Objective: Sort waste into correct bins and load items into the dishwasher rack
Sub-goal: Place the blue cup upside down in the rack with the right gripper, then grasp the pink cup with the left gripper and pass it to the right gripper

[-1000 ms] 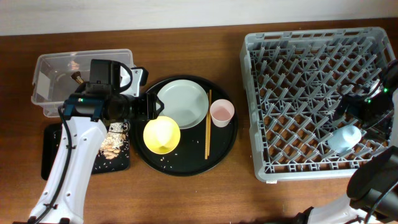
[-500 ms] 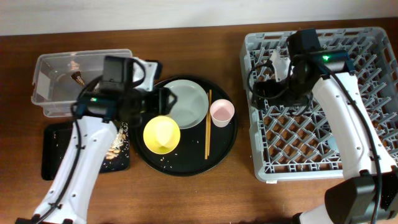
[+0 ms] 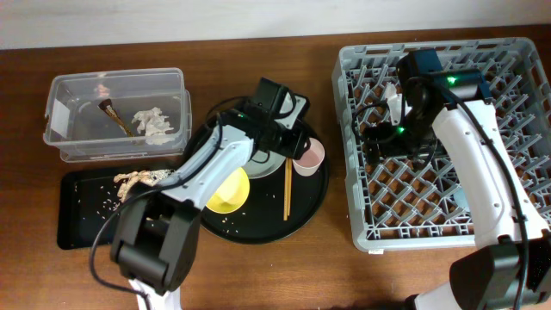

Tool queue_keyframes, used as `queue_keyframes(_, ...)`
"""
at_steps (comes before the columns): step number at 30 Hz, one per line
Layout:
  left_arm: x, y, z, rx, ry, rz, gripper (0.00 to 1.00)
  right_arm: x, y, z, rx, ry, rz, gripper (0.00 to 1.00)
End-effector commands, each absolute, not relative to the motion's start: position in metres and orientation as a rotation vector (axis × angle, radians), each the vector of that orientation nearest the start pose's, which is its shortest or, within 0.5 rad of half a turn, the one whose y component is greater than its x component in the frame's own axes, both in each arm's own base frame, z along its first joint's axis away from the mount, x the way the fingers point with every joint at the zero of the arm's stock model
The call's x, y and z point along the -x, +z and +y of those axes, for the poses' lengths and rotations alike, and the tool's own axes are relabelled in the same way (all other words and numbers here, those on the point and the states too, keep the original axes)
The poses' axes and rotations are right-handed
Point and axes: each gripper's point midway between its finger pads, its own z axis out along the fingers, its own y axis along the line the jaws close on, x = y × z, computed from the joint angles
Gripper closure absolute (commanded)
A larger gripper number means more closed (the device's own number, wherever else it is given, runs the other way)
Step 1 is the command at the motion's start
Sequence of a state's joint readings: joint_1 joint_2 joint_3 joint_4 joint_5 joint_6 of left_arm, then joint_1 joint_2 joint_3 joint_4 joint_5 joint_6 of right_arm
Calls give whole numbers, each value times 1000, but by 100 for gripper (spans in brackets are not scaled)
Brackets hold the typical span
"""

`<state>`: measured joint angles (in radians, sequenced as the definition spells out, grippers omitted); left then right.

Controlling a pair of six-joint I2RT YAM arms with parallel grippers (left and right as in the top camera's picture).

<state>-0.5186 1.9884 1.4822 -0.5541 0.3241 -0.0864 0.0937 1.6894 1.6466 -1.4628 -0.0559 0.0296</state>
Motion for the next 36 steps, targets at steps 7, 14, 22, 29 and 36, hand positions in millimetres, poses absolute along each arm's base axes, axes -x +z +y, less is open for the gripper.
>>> queue_keyframes(7, -393, 58, -271, -653, -536, 2698, 100, -314, 182, 34, 90, 39, 3069, 1)
queue_keyframes(14, -414, 166, -229, -329, -1258, 2500, 100, -344, 188, -11, -387, 271, 2923, 2)
queue_keyframes(22, -377, 262, -214, -511, -2055, 2035, 100, -325, 276, 124, 557, 1375, 2324, 2)
queue_keyframes(29, -368, 262, -229, -554, -2079, 2045, 100, -310, 297, 174, 734, 1539, 2162, 2)
queue_keyframes(36, -350, 266, -261, -584, -2168, 2113, 100, -307, 300, 186, 789, 1552, 2128, 1)
